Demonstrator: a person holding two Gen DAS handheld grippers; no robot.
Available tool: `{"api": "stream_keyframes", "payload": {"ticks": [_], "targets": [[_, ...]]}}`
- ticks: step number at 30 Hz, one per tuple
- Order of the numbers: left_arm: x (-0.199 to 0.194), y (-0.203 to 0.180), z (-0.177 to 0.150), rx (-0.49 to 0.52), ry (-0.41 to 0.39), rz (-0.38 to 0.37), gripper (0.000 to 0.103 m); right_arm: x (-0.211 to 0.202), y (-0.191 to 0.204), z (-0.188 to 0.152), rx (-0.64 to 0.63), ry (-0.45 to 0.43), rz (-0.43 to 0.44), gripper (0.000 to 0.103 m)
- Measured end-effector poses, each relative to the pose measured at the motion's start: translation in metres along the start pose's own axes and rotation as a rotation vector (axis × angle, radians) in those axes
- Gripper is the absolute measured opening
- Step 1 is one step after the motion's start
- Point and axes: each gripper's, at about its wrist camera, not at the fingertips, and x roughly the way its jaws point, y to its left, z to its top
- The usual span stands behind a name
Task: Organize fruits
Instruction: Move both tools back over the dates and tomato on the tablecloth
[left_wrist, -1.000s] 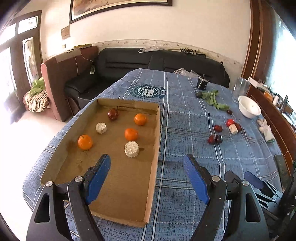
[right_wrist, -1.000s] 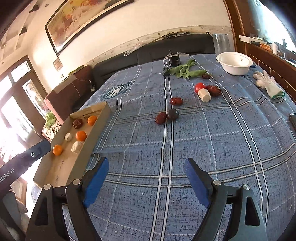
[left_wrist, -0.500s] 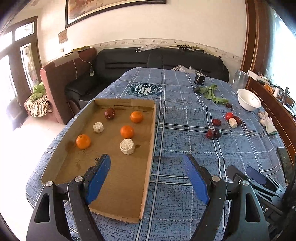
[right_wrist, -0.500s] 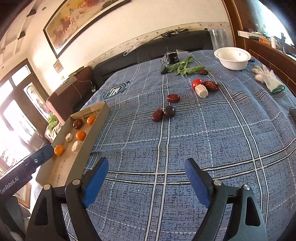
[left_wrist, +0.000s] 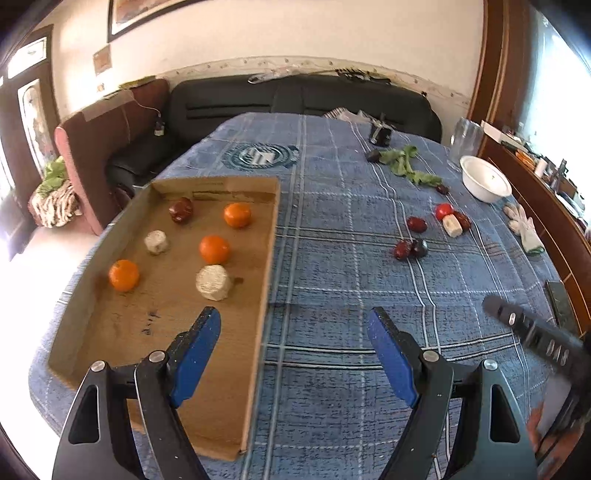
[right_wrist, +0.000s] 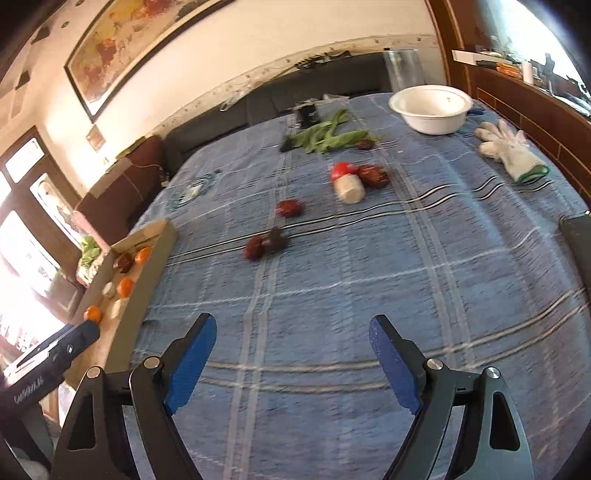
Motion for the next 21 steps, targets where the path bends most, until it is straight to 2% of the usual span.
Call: {"api": "stream_keyframes", "payload": {"ticks": [4,8,9,12,14,15,16,18,21], "targets": [[0.015,-0.014,0.002,0.027,0.035,-0.036,0.081,0.013,-0.016,0.032,0.0,0.029,-0.012,0.088],[0.028,-0.028,0.014,0.044,0.052,-0.094,0.081,0.041,-0.018,0.058,-0.073,0.003,-0.097,0.088],[0.033,-0.032,0.02,0.05,0.052,-0.109,0.081,0.049,-0.019,0.064,-0.08,-0.004,-0.097,0.086],[0.049,-0.045,0.032,0.077,0.049,-0.141,0.081,0.072,-0.026,0.08,-0.067,0.007,-0.1,0.065],[0.066,-0.056,0.039,0.092,0.063,-0.179,0.08,0.084,-0.029,0.087,-0.052,0.02,-0.09,0.062],[0.073,-0.06,0.042,0.096,0.069,-0.203,0.075,0.089,-0.03,0.091,-0.042,0.022,-0.084,0.062],[0.081,-0.064,0.045,0.099,0.074,-0.227,0.064,0.092,-0.031,0.094,-0.037,0.022,-0.078,0.062],[0.099,-0.073,0.052,0.108,0.093,-0.271,0.054,0.099,-0.031,0.098,-0.031,0.024,-0.061,0.062],[0.119,-0.081,0.059,0.119,0.092,-0.3,0.054,0.11,-0.028,0.103,-0.036,0.032,-0.06,0.062]]}}
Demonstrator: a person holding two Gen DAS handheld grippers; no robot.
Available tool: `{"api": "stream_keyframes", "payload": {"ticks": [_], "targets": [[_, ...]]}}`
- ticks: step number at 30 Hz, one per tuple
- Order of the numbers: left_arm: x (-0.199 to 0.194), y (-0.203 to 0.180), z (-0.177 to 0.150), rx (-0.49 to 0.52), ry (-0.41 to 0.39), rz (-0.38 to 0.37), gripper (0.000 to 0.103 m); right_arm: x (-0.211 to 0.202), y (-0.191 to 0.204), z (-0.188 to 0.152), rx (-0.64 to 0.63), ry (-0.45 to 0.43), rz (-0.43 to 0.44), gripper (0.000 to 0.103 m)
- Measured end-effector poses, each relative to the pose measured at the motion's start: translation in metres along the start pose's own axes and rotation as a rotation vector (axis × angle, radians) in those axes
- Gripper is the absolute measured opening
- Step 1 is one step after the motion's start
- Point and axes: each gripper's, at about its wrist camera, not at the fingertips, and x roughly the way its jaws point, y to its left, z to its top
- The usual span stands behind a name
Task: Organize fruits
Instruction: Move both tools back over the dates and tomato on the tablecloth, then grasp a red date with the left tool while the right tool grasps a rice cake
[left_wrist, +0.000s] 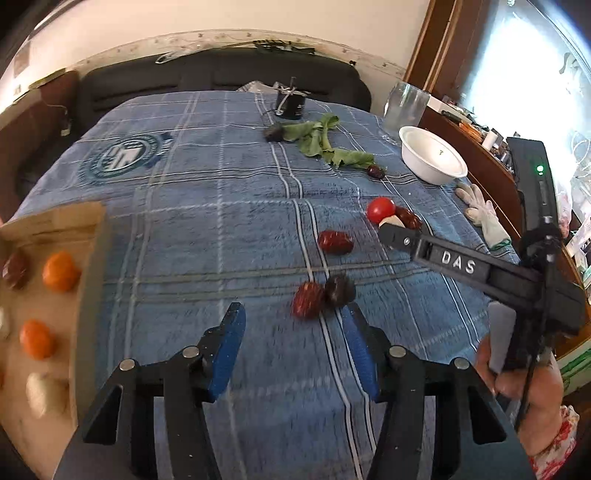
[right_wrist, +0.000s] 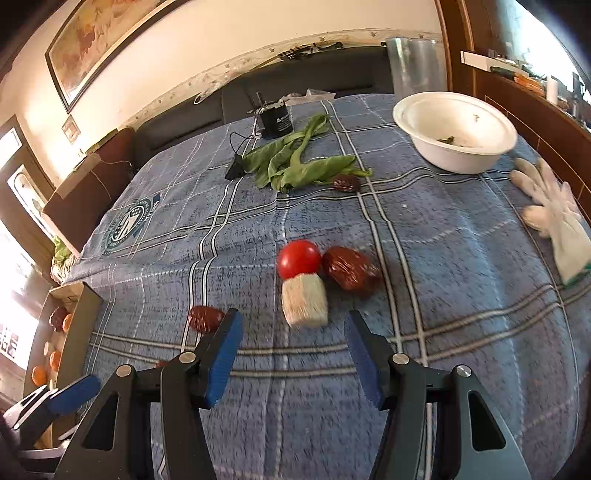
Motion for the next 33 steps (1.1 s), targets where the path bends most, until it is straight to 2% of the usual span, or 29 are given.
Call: {"api": "stream_keyframes", "payload": {"ticks": [3,5,6,7,8,9,10,12,17,19,23,25,27,28,33], "targets": [[0.016,-0.001,0.003,0.021,0.021,-0.042,0.053,0.008,0.002,0.001,-0.006,0.003,0.004,0.062],[0.023,-0.001,0.002,0.03,0.031,-0.058,0.042,0.012,0.001,0.002,-0.01,0.007,0.001,0.062],[0.029,0.001,0.002,0.022,0.044,-0.061,0.027,0.015,0.001,0.002,-0.012,0.01,-0.002,0.062],[0.029,0.003,0.002,0.018,0.032,-0.053,0.019,0.015,0.001,0.003,-0.015,0.004,-0.006,0.062],[0.029,0.004,0.002,0.017,0.035,-0.052,0.019,0.016,0.001,0.003,-0.017,0.004,-0.007,0.061],[0.028,0.007,0.002,0.003,0.033,-0.065,0.019,0.016,0.002,0.004,-0.022,0.004,-0.008,0.057],[0.027,0.009,0.002,-0.007,0.029,-0.067,0.019,0.016,0.002,0.004,-0.028,0.004,-0.016,0.047],[0.027,0.012,0.002,-0.018,0.025,-0.064,0.019,0.015,0.001,0.004,-0.042,0.004,-0.04,0.034],[0.031,0.002,0.003,0.009,0.01,-0.022,0.022,0.014,-0.005,0.004,-0.019,0.0,-0.007,0.033],[0.033,0.0,0.003,0.017,0.011,-0.022,0.029,0.015,-0.006,0.005,-0.017,-0.002,-0.004,0.033],[0.036,-0.003,0.005,0.021,0.006,-0.003,0.029,0.017,-0.005,0.008,-0.017,-0.006,-0.01,0.034],[0.035,-0.003,0.004,0.023,0.007,-0.002,0.027,0.018,-0.003,0.008,-0.03,-0.005,-0.011,0.035],[0.035,-0.004,0.003,0.036,0.007,0.004,0.019,0.017,-0.002,0.007,-0.035,-0.007,-0.013,0.034],[0.033,-0.005,0.002,0.043,0.0,0.007,0.019,0.016,-0.002,0.006,-0.037,-0.011,-0.011,0.031],[0.024,-0.002,0.001,0.029,-0.05,0.006,0.019,0.006,0.003,0.002,-0.061,-0.052,-0.022,0.031]]}}
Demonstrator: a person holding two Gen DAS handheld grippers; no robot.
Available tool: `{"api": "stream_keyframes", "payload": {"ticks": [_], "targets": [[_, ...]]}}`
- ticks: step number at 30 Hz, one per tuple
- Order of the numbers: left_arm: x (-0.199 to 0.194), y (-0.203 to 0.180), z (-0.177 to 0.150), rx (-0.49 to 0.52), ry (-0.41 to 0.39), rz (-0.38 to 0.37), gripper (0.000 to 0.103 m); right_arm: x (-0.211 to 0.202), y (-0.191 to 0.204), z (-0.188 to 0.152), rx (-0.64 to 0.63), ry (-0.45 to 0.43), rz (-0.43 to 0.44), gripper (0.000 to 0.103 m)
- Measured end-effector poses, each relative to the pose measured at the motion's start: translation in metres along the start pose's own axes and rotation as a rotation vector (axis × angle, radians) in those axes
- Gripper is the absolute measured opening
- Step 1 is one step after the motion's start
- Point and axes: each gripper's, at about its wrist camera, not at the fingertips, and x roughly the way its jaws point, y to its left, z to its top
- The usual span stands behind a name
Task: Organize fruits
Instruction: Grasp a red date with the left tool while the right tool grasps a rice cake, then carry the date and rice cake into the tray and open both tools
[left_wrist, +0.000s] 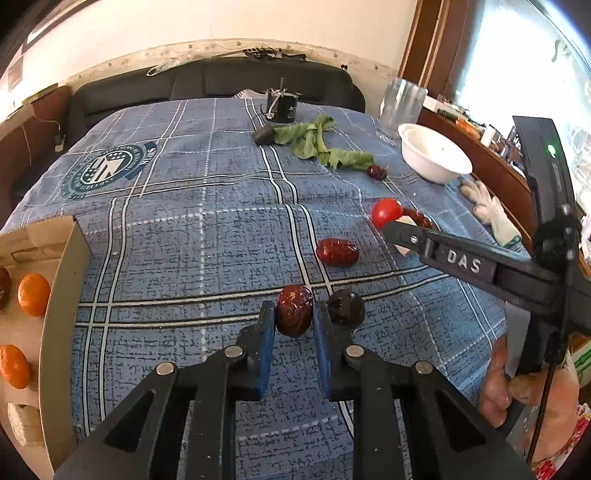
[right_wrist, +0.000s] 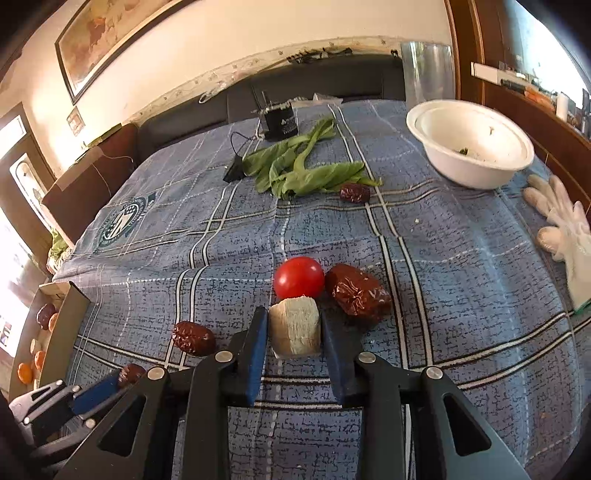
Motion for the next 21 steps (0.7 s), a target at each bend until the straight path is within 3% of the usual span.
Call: {"api": "stream_keyframes", "payload": {"ticks": [8,12,21], "targets": [[-0.004,0.008,-0.001,-0.049,-0.004,-0.026,0.019,-0.018,0.005,-0.009,-0.003,-0.024,0.015,0.031],[-0.016,0.011,-0.009,-0.075,-0.016,-0.059,0.019,-0.047,0.013,-0.015,0.029,-0.04,0.06,0.031],[-0.103,0.047,-0.036,-0.239,-0.105,-0.108,0.019,-0.108,0.055,-0.042,0.031,-0.053,0.191,0.032]]}}
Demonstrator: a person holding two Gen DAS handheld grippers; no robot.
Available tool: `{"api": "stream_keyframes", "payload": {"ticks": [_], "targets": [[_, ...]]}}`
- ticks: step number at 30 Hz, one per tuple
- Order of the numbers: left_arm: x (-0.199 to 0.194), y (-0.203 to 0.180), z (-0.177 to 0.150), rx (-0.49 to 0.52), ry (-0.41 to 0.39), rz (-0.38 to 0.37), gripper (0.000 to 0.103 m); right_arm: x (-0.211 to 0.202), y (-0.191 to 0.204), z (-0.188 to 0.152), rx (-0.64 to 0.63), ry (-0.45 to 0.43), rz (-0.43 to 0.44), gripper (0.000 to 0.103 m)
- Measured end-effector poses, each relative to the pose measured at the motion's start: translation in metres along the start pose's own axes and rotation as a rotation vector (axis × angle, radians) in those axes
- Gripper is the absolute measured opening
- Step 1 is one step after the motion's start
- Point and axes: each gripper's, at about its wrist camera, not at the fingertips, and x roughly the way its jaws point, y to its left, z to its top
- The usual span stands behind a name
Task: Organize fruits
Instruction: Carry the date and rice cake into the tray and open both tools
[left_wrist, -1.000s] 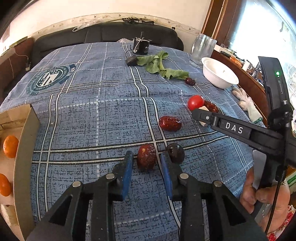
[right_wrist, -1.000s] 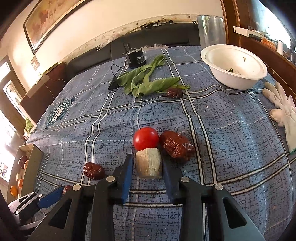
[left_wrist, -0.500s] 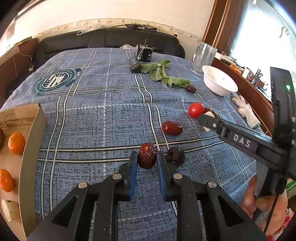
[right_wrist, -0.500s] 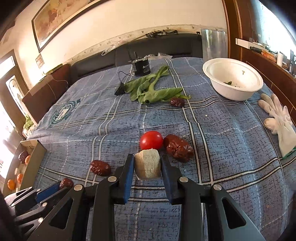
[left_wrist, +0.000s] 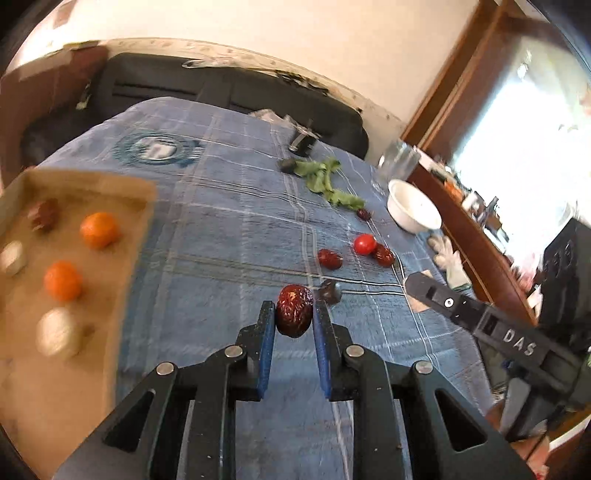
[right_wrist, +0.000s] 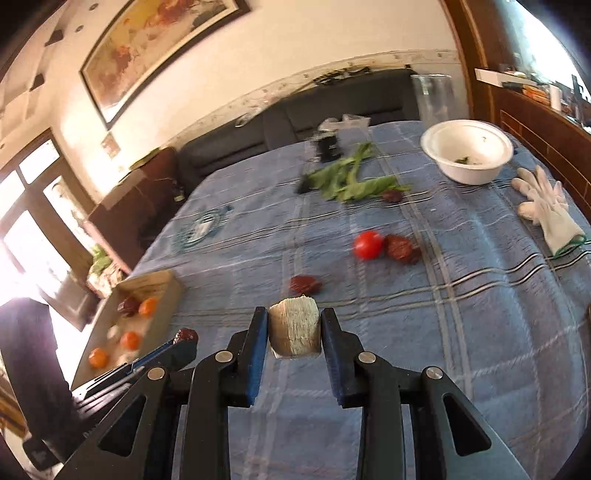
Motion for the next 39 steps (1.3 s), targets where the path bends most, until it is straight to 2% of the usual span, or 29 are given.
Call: {"api": "stream_keyframes", "payload": {"ticks": [4,8,11,14,20,27,32,35,38,39], "targets": [[-0.044,0.036,-0.001,-0.052,-0.038,0.103,0.02,0.001,0.053,-0.01,-0.085,0.02,0.068,0.032],[-0.079,0.085,-0.003,-0.12,-0.061,0.284,0.02,0.017,0.11,-0.025,-0.203,0.06,0.122,0.032],[-0.089,0.119,-0.006,-0.172,-0.048,0.389,0.02,0.035,0.148,-0.039,-0.267,0.114,0.173,0.032],[-0.088,0.147,-0.012,-0.221,-0.012,0.434,0.02,0.055,0.176,-0.055,-0.32,0.172,0.203,0.033],[-0.075,0.171,-0.019,-0.268,0.042,0.449,0.02,0.087,0.21,-0.078,-0.404,0.245,0.2,0.033],[-0.075,0.176,-0.018,-0.279,0.036,0.421,0.021,0.112,0.224,-0.09,-0.447,0.28,0.167,0.033],[-0.09,0.177,-0.019,-0.295,-0.007,0.404,0.036,0.115,0.231,-0.091,-0.458,0.276,0.156,0.034],[-0.103,0.174,-0.017,-0.291,-0.044,0.399,0.043,0.111,0.23,-0.089,-0.45,0.262,0.165,0.041],[-0.114,0.17,-0.015,-0.29,-0.082,0.396,0.055,0.097,0.228,-0.085,-0.436,0.225,0.172,0.045],[-0.116,0.168,-0.014,-0.288,-0.089,0.397,0.06,0.093,0.228,-0.083,-0.429,0.21,0.174,0.05]]}}
